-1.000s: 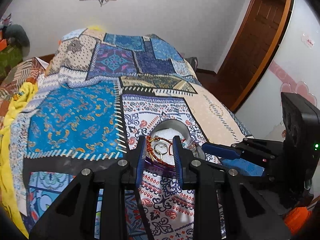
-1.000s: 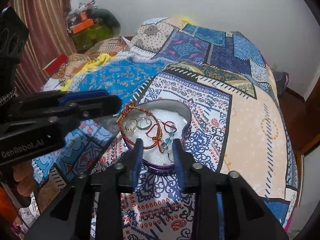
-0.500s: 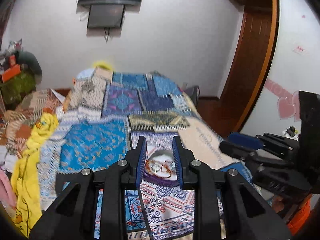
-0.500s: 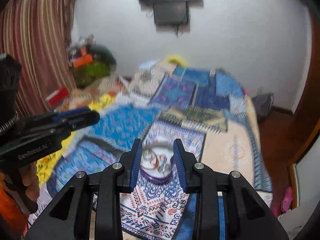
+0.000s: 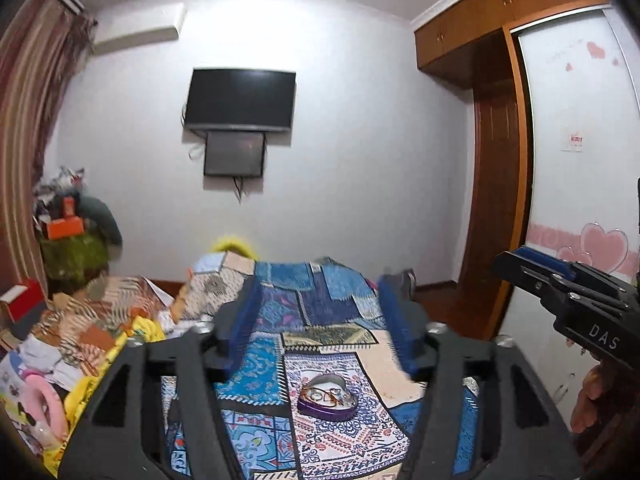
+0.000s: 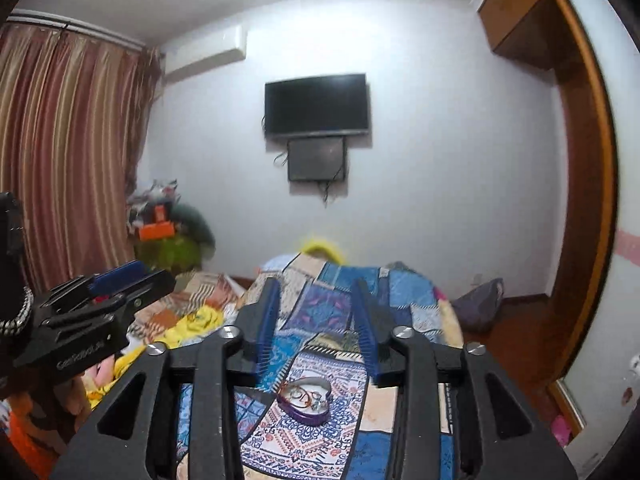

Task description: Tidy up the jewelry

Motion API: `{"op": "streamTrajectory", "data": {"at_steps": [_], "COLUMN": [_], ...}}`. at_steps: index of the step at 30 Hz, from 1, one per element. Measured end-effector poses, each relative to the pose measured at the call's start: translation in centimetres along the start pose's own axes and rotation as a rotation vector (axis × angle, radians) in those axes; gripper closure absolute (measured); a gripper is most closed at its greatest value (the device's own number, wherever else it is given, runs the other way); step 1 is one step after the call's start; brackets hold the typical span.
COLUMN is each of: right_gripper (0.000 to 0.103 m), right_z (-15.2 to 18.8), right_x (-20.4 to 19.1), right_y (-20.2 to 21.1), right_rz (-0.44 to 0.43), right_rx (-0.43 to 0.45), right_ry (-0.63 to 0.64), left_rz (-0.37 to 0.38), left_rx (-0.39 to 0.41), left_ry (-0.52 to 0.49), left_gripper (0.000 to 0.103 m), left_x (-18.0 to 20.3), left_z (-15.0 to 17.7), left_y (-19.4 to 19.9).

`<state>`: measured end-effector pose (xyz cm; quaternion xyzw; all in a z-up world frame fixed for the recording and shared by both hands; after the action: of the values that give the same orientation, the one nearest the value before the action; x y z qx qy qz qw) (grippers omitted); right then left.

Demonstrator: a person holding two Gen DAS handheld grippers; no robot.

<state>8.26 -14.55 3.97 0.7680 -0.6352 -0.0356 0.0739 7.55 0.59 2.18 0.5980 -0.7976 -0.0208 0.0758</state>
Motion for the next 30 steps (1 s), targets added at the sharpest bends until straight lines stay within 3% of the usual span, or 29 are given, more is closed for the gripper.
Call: {"op": "streamTrajectory", "data": {"at_steps": [4, 10, 30], "right_gripper": [0.023, 0.001, 0.000], "right_z": [0.1, -0.1, 0.8], "right_x": [0.1, 0.2, 0.7], "right_y": [0.7, 0.8, 1.5], "right_rz": [0.070, 0.130, 0.123], "right_rx": [0.047, 0.068, 0.025], "right_ry": [-0.007, -0.018, 0.001], "left_rz": [-0.045, -0.052, -0.071], "left_rx": [0.033, 0.033, 0.003], "left_ry": [-0.035, -0.023, -0.017], "left_gripper": [0.008, 0.005, 0.002], "left_x": [0.6, 0.5, 0.2], "left_z": [0.0, 0.3, 1.4], "left_y": [1.3, 1.6, 1.3]}}
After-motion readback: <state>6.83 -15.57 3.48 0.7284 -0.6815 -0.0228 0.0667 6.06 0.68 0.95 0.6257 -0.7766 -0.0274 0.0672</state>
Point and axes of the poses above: each gripper's, at about its wrist camera, not at the fingertips, and y roughly against the way its jaws point, x to its right, z to its underside, the point moved 6 cm from there along -y, roughly the way its jaws point, and after that the axes turned 14 degrees about z, right-handed, at the moved point
